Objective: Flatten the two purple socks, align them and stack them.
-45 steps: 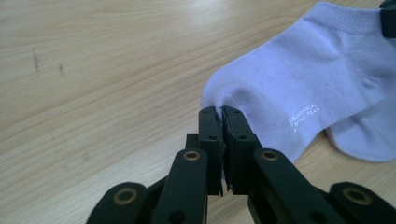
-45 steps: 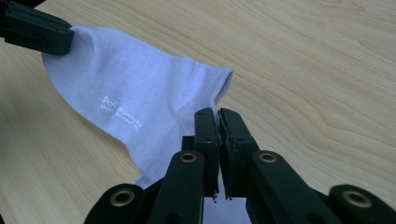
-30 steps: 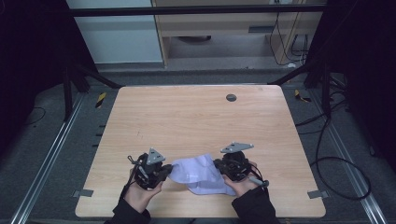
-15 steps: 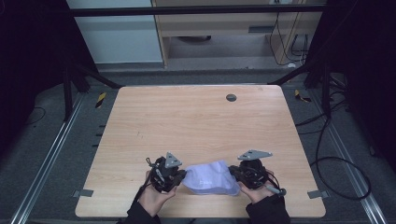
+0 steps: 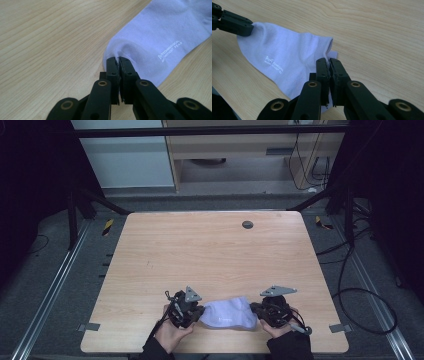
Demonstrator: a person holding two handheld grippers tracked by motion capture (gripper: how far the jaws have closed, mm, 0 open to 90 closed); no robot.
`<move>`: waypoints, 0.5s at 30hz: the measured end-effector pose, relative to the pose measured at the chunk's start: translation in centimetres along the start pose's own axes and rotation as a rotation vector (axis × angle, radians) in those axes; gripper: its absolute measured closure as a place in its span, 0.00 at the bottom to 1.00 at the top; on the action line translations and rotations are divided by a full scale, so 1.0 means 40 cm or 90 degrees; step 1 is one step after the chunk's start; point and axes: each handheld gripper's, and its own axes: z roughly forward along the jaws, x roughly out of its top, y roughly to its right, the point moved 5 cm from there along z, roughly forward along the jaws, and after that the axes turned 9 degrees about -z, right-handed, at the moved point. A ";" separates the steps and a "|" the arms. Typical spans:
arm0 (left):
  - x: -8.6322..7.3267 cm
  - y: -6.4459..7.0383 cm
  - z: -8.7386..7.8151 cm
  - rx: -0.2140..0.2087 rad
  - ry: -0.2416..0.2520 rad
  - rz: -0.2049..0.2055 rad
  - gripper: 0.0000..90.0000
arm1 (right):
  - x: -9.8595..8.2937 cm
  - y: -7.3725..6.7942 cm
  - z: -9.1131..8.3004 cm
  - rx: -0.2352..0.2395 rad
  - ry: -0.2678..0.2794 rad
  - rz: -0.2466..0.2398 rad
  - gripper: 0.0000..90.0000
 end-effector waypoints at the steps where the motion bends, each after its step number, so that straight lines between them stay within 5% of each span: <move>1: -0.002 0.002 0.004 -0.001 -0.003 0.000 0.96 | -0.002 0.002 0.001 -0.002 -0.003 -0.002 0.96; 15: -0.011 -0.005 0.033 0.005 -0.012 0.005 0.95 | -0.029 0.019 0.031 -0.003 -0.030 0.002 0.95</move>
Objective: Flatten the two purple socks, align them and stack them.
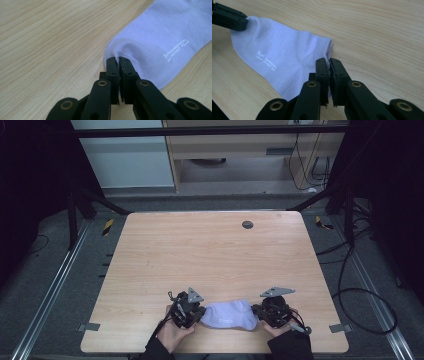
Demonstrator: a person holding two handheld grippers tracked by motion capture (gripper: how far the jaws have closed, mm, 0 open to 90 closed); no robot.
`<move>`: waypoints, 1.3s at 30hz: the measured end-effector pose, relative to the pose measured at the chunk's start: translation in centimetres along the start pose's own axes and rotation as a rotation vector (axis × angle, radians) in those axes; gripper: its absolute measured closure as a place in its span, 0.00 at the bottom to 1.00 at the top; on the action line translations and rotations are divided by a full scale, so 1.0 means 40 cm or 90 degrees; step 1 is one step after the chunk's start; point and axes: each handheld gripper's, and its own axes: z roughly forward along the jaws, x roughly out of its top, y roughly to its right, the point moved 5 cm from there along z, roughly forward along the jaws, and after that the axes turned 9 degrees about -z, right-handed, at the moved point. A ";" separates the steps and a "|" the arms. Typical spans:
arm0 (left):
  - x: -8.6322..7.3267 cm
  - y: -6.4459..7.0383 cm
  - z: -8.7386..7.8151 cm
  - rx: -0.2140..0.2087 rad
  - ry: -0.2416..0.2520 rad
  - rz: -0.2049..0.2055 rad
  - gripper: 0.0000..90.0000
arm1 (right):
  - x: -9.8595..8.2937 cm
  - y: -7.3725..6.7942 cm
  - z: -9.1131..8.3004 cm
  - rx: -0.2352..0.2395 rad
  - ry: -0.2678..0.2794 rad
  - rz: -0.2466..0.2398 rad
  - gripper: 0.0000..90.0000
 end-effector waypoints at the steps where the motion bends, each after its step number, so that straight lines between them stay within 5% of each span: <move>1: 0.000 0.000 0.001 0.001 0.000 0.000 0.95 | -0.001 0.001 0.004 0.002 0.001 -0.002 0.95; 11: 0.014 -0.010 -0.028 0.014 0.047 -0.007 0.80 | 0.000 0.006 0.003 -0.024 0.029 -0.023 0.79; 15: 0.028 0.007 -0.045 -0.009 0.096 -0.001 0.80 | 0.010 -0.001 -0.004 -0.019 0.070 -0.038 0.81; 19: 0.027 0.037 -0.027 -0.010 0.110 0.028 0.83 | 0.015 -0.015 0.001 -0.001 0.092 -0.054 0.87; 25: 0.015 0.060 0.019 -0.005 0.096 0.055 0.87 | 0.006 -0.033 0.034 0.036 0.073 -0.072 0.94; 29: 0.001 0.063 0.048 -0.002 0.078 0.059 0.88 | -0.005 -0.032 0.053 0.032 0.043 -0.091 0.96; 36: 0.001 0.059 0.046 -0.010 0.077 0.056 0.86 | -0.026 -0.012 0.062 0.029 0.010 -0.073 0.98; 39: 0.009 0.052 0.032 -0.021 0.092 0.046 0.83 | -0.021 -0.014 0.057 0.033 0.023 -0.073 0.96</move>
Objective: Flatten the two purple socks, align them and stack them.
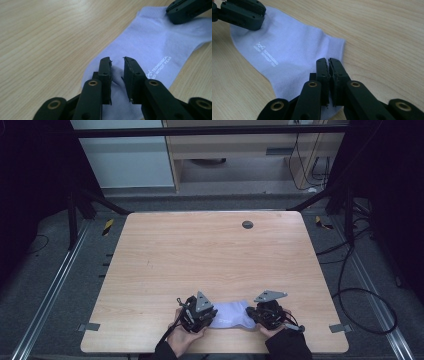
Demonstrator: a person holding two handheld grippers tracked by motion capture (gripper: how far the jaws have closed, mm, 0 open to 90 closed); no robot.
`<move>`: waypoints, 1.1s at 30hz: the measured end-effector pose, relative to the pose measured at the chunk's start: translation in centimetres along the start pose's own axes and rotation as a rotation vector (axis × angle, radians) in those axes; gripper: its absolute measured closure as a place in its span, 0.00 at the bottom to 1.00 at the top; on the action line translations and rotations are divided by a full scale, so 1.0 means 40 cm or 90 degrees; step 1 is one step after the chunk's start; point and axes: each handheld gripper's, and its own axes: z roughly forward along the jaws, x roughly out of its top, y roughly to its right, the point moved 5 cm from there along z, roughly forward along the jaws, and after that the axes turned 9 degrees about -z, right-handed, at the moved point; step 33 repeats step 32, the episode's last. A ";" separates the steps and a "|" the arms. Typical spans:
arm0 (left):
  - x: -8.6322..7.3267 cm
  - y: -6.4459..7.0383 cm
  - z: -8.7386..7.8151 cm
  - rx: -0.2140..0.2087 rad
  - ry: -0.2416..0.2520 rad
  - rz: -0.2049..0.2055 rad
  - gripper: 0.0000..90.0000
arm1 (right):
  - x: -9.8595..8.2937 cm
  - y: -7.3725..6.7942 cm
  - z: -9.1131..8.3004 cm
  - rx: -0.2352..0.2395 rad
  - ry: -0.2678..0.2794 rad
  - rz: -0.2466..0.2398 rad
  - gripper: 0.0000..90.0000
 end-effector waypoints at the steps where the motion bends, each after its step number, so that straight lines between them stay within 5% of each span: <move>1: 0.004 -0.004 -0.008 -0.003 0.008 -0.003 0.82 | 0.003 0.000 -0.002 -0.001 0.007 -0.003 0.95; 7: 0.028 -0.046 -0.064 0.012 0.052 -0.015 0.74 | 0.020 0.016 -0.031 -0.015 0.073 0.006 0.82; 16: 0.018 -0.147 -0.119 0.047 0.075 -0.048 0.57 | 0.013 0.102 -0.049 -0.103 0.141 0.064 0.42; 27: -0.010 -0.246 -0.158 0.081 0.081 -0.077 0.36 | -0.044 0.211 -0.076 -0.175 0.136 0.136 0.29; 33: -0.023 -0.290 -0.173 0.098 0.080 -0.103 0.32 | -0.058 0.232 -0.079 -0.193 0.128 0.137 0.27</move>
